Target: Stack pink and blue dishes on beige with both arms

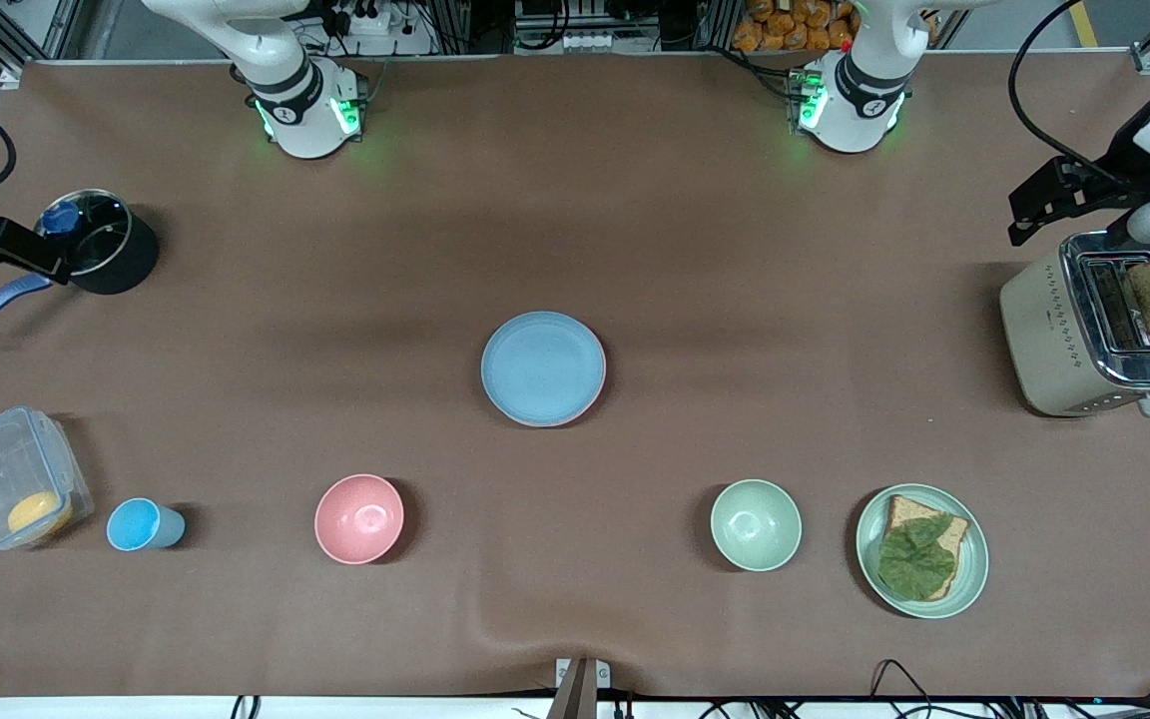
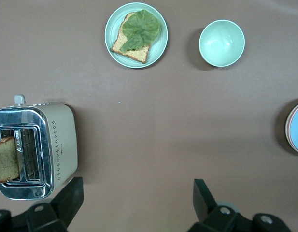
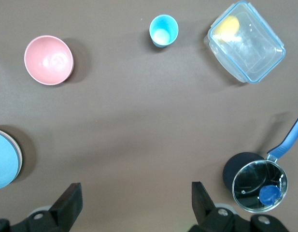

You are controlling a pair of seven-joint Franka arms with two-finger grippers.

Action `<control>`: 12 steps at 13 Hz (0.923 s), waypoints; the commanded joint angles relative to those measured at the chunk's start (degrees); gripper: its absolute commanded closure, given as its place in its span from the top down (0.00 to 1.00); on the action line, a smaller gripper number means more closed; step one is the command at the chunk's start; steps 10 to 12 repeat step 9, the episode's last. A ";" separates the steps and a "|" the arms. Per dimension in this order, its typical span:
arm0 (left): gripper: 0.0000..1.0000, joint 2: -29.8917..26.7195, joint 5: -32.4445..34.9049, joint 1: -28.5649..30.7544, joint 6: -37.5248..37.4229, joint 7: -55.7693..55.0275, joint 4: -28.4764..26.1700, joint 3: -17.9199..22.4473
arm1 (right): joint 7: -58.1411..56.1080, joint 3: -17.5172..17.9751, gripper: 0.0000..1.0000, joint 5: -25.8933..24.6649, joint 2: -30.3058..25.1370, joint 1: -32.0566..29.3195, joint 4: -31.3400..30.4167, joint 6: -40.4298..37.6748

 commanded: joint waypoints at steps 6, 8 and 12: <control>1.00 0.06 -0.36 0.08 -2.24 0.21 0.21 0.29 | 0.73 0.90 1.00 -0.85 0.46 -0.08 0.84 0.38; 1.00 0.85 -0.45 -0.10 -3.31 0.21 3.00 0.38 | 0.73 0.90 1.00 -0.68 0.46 -0.17 0.93 0.38; 1.00 1.03 -0.27 -0.10 -3.57 0.21 3.54 0.29 | 0.73 0.99 1.00 -0.67 0.46 -0.08 0.93 0.47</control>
